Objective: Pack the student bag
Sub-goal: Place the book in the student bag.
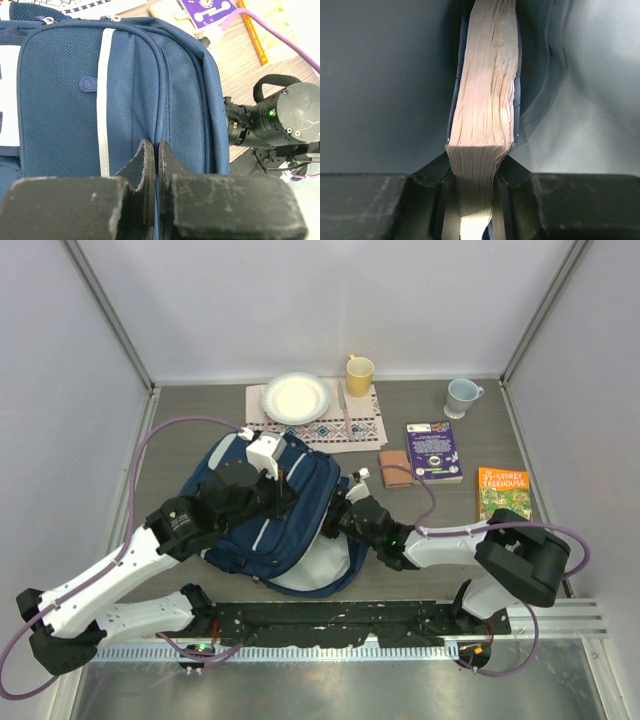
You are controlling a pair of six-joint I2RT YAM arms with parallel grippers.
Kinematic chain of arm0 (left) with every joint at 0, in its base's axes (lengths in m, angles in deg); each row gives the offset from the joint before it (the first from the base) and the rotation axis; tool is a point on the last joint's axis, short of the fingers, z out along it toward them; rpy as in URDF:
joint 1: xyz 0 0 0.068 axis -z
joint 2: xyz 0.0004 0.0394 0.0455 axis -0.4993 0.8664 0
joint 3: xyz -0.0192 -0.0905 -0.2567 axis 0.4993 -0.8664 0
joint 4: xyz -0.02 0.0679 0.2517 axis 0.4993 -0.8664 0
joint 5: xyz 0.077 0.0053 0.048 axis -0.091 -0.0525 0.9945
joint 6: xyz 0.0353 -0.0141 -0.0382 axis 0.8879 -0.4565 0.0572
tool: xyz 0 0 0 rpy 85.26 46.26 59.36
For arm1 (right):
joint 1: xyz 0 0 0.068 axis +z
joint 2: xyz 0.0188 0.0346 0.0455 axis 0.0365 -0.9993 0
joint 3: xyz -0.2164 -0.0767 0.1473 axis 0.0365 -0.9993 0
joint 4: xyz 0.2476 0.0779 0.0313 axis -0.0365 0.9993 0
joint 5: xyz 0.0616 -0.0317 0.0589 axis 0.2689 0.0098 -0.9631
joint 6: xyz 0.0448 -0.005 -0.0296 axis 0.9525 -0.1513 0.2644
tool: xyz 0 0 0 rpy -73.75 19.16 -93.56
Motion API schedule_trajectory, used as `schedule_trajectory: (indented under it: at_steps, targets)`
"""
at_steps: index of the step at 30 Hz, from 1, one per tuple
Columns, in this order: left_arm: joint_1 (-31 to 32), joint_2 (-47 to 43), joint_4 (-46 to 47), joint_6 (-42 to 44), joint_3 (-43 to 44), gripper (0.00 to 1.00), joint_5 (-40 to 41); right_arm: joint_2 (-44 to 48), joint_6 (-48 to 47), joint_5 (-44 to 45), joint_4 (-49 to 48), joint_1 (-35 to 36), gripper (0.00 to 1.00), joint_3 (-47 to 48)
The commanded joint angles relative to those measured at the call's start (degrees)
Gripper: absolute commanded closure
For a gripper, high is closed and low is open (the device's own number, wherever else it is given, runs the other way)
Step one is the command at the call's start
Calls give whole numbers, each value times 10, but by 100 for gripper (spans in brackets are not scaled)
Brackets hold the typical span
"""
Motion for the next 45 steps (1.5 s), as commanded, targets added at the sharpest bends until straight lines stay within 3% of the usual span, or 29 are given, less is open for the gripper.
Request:
schedule_trajectory:
  at_steps: [1, 8, 13, 19, 20, 23, 25, 26, 29, 34, 37, 41, 45]
  targets:
    - [-2, -18, 106, -9, 5, 100, -11, -12, 10, 29, -154, 11, 99, 49]
    - [-3, -30, 109, -9, -2, 100, -14, -104, 6, 14, -155, 13, 99, 87]
    - [-12, -37, 110, -14, -6, 100, -27, -155, 16, 6, -174, 19, 93, 86]
    - [-15, -46, 115, -22, -25, 100, -24, -145, -17, 1, -117, 20, 75, 74]
    - [-15, -48, 114, -25, -28, 100, -22, -138, -28, -1, -94, 20, 64, 79]
    - [-16, -52, 102, -28, -30, 100, -8, -91, -58, 14, 0, 22, 44, 79]
    - [-16, -55, 100, -28, -35, 100, 0, -64, -88, 24, 73, 21, 39, 81]
    - [-17, -57, 99, -28, -35, 100, 4, -35, -91, 33, 97, 21, 30, 80]
    - [-17, -57, 100, -29, -42, 100, 11, 14, -106, 49, 159, 21, 28, 76]
    - [-18, -52, 104, -32, -43, 100, 11, 40, -99, 28, 195, 21, 33, 64]
    - [-18, -52, 109, -32, -44, 100, 8, 24, -92, 11, 158, 21, 51, 57]
    - [-18, -51, 114, -36, -43, 100, 3, -15, -78, -6, 109, 21, 89, 66]
    - [-19, -52, 118, -42, -48, 100, -4, -42, -66, -11, 63, 21, 97, 78]
